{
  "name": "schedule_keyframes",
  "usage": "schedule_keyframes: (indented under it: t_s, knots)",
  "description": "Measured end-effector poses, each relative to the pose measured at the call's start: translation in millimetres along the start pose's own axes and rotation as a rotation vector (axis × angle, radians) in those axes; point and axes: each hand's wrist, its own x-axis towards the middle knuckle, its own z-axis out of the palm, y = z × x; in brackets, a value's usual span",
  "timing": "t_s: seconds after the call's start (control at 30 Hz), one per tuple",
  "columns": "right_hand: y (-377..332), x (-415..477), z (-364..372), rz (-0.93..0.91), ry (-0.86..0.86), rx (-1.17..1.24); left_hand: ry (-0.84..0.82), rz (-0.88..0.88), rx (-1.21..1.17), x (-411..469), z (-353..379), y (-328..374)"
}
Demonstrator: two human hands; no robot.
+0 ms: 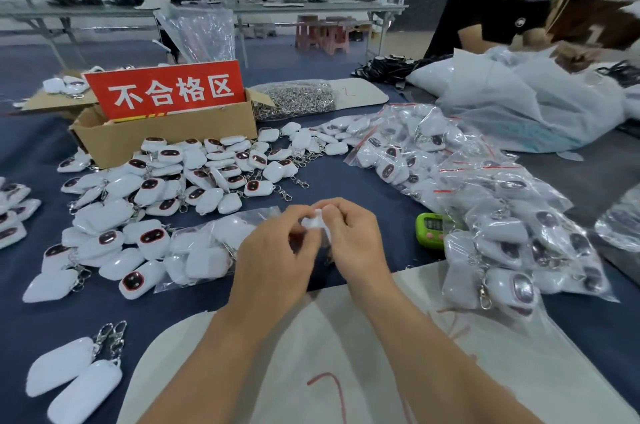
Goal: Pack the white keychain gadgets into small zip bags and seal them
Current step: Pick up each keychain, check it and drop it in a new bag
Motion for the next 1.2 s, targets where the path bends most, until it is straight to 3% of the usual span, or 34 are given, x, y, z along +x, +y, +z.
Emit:
schedule_keyframes:
  t_s: [0.13,0.3,0.5,0.7,0.9,1.03,1.2]
  knots:
    - [-4,-9,-3,0.044,-0.010,0.055,-0.034,-0.054,-0.090,-1,2,2]
    - [-18,-5,-9,0.172,-0.194,0.211,-0.015,-0.144,-0.130,3,0,0]
    - [-16,-4,-17,0.258,-0.383,0.372,0.013,-0.125,-0.231,-2,-4,2]
    - [-15,2,-15,0.296,-0.295,0.396,-0.036,-0.132,-0.304,-1,-3,-2]
    - [-14,1,-12,0.203,-0.259,0.225,-0.018,-0.194,-0.389,2,-3,-2]
    - [-17,-2,-10,0.176,-0.293,0.161,0.042,-0.227,-0.433,6,-4,-3]
    - [-23,-1,-9,0.209,-0.390,0.266,0.098,-0.244,-0.483,10,-5,-7]
